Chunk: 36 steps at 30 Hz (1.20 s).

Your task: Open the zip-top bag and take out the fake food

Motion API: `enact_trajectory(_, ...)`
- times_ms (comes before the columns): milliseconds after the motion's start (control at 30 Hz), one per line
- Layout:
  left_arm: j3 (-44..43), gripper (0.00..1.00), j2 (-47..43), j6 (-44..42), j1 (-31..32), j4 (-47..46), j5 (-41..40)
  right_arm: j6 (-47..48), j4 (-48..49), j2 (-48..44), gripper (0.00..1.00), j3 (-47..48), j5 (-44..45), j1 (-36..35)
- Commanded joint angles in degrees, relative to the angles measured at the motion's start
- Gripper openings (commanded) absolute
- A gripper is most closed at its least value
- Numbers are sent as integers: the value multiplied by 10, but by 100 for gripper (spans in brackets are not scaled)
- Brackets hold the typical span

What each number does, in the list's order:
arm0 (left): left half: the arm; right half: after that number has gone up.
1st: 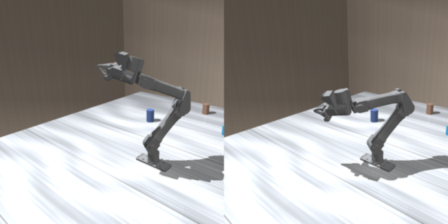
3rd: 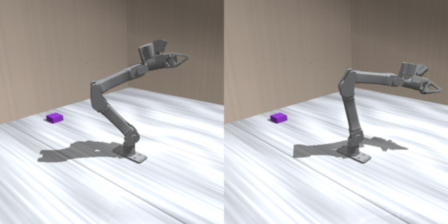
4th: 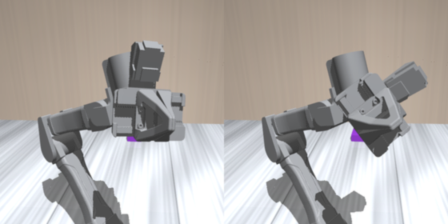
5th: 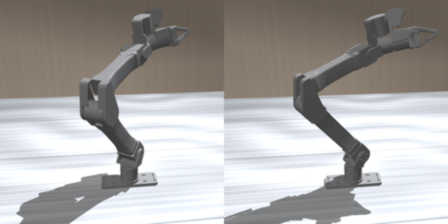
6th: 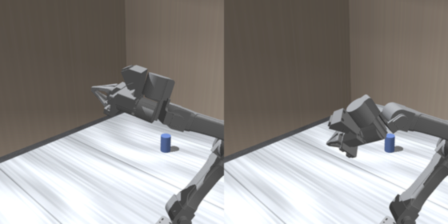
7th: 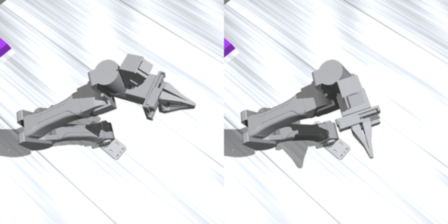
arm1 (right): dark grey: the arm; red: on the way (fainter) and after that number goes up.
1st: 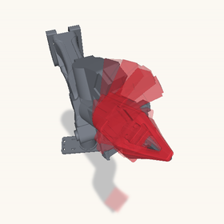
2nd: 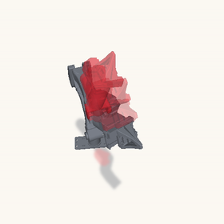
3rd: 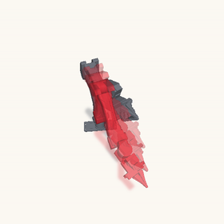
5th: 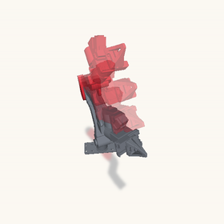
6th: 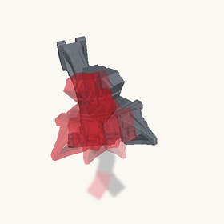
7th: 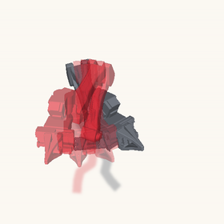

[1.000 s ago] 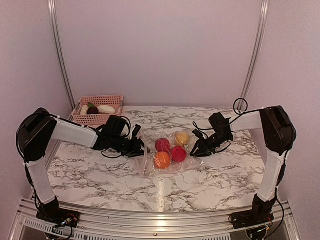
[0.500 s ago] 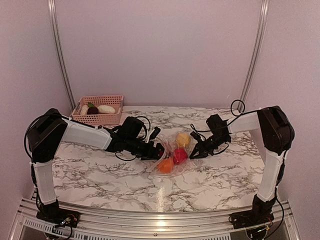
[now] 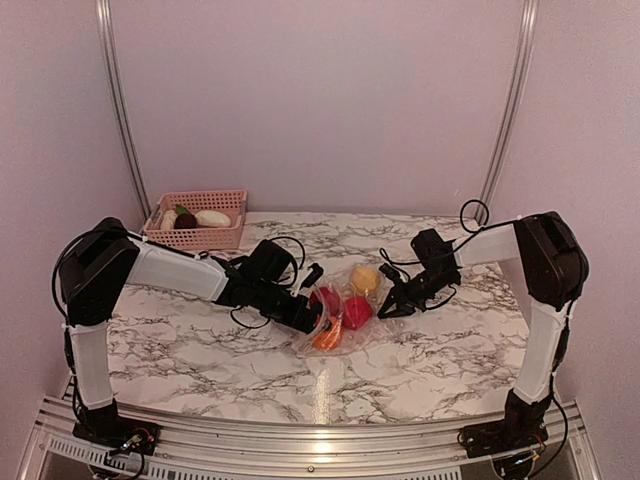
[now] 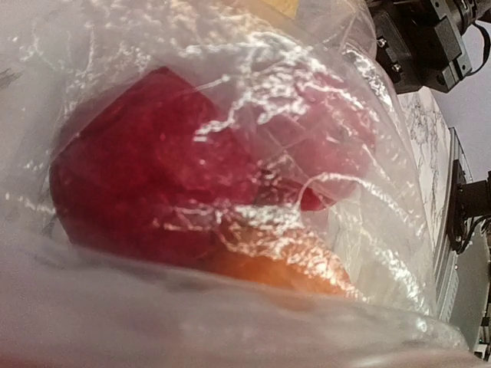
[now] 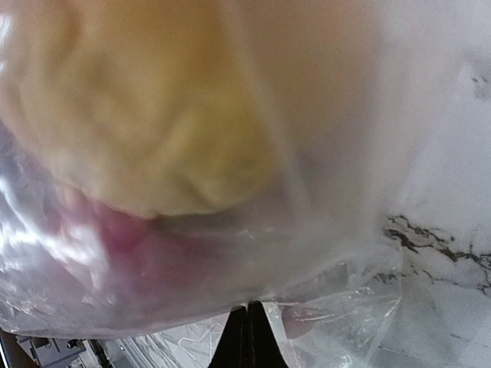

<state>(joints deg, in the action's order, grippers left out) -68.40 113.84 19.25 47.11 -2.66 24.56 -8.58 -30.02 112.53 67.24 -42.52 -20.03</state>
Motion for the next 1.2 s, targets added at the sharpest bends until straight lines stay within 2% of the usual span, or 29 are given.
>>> enact_trajectory(0,-10,88,14,-84,22,47,-34,-7,10,8,0,-4,0,-6)
enact_trajectory(200,-36,99,43,-127,51,43,-37,-7,9,8,0,-4,-1,-7)
enact_trajectory(400,-46,99,60,-141,52,68,-51,-8,7,9,0,-1,2,-7)
enact_trajectory(467,-40,95,55,-139,49,72,-63,-7,7,9,0,0,6,-7)
enact_trajectory(633,22,77,-13,-107,24,19,-37,-8,7,8,0,-3,13,-2)
enact_trajectory(767,65,70,-62,-95,6,-3,-32,-15,11,6,0,-4,24,6)
enact_trajectory(1033,134,65,-147,-89,-41,0,-21,-18,14,-5,0,-8,23,22)
enact_trajectory(1167,161,63,-198,-81,-93,2,11,-24,24,-11,0,-19,17,28)
